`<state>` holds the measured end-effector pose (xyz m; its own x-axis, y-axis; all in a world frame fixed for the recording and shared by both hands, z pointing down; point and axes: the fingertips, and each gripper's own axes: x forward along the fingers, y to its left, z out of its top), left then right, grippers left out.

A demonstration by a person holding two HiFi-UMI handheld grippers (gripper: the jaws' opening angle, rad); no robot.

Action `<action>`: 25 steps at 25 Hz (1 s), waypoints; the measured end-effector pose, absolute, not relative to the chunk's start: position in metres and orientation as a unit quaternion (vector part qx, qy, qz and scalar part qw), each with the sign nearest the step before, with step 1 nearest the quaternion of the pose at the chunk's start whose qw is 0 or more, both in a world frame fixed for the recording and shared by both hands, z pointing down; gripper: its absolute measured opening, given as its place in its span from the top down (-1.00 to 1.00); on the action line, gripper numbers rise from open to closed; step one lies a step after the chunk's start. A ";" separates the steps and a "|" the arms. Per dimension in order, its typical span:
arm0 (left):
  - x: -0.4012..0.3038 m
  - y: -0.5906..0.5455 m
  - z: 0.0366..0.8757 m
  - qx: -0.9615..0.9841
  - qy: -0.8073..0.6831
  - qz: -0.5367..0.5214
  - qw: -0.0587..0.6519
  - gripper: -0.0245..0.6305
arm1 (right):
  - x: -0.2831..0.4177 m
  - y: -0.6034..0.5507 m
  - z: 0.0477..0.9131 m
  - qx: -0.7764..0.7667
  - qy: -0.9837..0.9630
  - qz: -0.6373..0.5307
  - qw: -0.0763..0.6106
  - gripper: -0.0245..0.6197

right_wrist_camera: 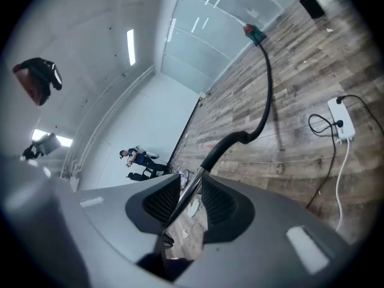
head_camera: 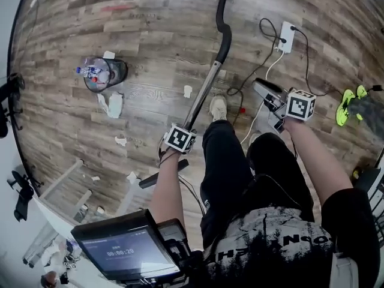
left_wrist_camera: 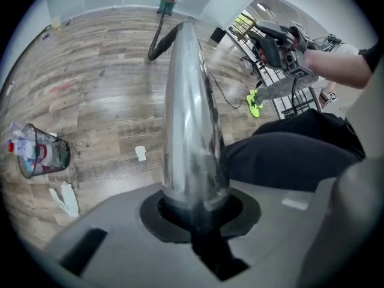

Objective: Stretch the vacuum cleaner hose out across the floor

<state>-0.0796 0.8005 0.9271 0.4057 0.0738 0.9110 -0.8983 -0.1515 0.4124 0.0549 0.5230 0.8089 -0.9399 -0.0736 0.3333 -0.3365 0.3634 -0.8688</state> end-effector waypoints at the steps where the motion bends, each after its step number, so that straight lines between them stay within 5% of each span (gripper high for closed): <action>1: -0.080 0.805 0.946 0.622 -0.333 0.434 0.561 0.71 | 0.054 0.521 0.822 0.117 -0.831 0.531 0.120 0.59; 4: -0.074 0.825 0.997 0.624 -0.337 0.433 0.556 0.71 | 0.054 0.524 0.865 0.093 -0.868 0.470 0.133 0.90; 16: -0.099 0.867 1.179 0.617 -0.346 0.442 0.551 0.74 | 0.005 0.535 1.007 -0.059 -0.929 0.333 0.148 0.90; 25: -0.068 0.873 1.246 0.649 -0.362 0.389 0.545 0.74 | -0.021 0.571 1.027 -0.164 -0.940 0.256 0.152 0.90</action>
